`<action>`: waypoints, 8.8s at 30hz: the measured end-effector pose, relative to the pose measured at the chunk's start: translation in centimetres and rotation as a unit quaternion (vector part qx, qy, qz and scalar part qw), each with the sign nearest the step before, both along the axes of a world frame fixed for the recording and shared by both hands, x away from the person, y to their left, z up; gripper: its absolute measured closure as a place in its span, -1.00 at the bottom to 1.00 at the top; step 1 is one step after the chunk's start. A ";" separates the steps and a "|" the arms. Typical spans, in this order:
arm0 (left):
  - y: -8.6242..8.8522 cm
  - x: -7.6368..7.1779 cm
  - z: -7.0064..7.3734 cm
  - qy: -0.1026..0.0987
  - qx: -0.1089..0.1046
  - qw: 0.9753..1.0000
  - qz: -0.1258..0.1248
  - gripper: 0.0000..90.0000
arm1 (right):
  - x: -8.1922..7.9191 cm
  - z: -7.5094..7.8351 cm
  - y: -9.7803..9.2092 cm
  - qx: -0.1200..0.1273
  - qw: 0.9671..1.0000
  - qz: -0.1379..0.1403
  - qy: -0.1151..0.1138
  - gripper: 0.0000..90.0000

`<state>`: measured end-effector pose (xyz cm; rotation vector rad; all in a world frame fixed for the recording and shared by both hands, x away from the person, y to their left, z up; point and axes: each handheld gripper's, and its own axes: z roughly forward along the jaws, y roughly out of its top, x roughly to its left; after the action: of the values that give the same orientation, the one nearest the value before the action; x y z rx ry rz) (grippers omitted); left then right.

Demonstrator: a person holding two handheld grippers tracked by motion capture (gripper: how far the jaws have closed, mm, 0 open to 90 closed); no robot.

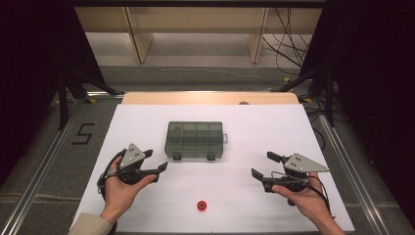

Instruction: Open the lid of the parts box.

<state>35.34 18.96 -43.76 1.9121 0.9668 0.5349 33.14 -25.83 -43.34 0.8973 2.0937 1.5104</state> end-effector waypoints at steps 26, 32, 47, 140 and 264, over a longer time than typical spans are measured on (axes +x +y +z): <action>0.8 4.5 -2.7 0.048 0.047 0.996 0.054 1.00 | 6.3 -1.9 5.2 -0.057 0.998 0.002 0.016 0.90; 0.8 5.3 -3.0 0.057 0.060 0.995 0.049 1.00 | 7.1 -2.3 6.2 -0.061 0.998 0.003 0.018 1.00; 0.4 6.3 -4.0 0.063 0.085 0.994 0.031 1.00 | 8.3 -3.8 7.6 -0.089 0.994 0.018 0.057 1.00; -0.8 5.5 -2.4 -0.024 0.081 0.996 0.003 1.00 | 8.3 -3.3 9.5 -0.093 0.995 0.017 0.032 1.00; -1.8 10.7 0.9 -0.154 0.056 0.983 0.081 0.88 | 12.5 -0.1 12.3 -0.102 0.976 -0.123 -0.148 0.87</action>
<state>46.03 17.17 -42.91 1.7877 0.9077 0.9693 45.64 -13.56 -43.45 0.7684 1.8085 1.1957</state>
